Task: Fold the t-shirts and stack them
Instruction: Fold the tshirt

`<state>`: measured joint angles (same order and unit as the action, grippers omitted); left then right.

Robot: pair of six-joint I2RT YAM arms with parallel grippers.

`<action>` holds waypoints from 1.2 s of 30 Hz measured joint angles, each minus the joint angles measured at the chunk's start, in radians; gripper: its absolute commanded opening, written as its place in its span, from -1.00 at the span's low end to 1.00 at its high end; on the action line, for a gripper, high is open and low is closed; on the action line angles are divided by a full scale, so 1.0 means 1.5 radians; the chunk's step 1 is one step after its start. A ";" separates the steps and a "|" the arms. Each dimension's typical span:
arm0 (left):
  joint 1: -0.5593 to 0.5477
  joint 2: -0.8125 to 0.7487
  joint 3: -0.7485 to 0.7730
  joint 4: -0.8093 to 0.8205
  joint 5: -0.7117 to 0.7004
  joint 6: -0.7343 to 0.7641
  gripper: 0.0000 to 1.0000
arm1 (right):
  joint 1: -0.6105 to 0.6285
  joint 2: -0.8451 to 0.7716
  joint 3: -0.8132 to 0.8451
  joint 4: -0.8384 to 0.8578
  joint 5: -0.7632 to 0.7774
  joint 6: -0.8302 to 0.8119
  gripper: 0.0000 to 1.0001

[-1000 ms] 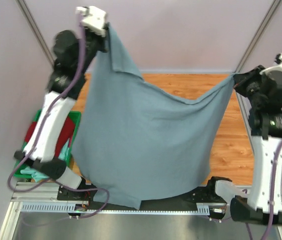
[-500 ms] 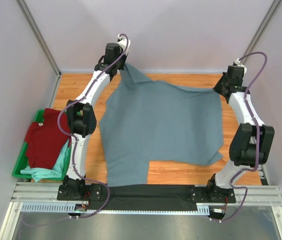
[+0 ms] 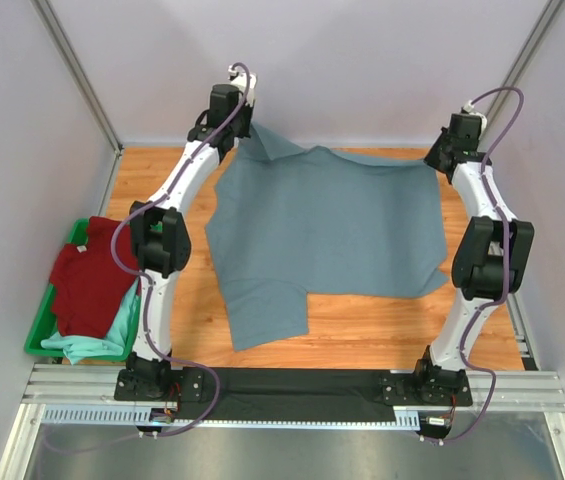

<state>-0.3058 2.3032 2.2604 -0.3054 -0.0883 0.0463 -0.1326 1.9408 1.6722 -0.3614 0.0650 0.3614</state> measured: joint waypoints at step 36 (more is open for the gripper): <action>0.000 -0.275 -0.272 -0.330 0.061 -0.297 -1.00 | -0.061 0.101 0.149 -0.321 -0.091 0.085 -1.00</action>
<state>-0.3061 1.8908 1.8530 -0.8001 0.0029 -0.3985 -0.2237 2.0930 1.8950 -0.8433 -0.0719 0.4896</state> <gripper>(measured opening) 0.007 0.010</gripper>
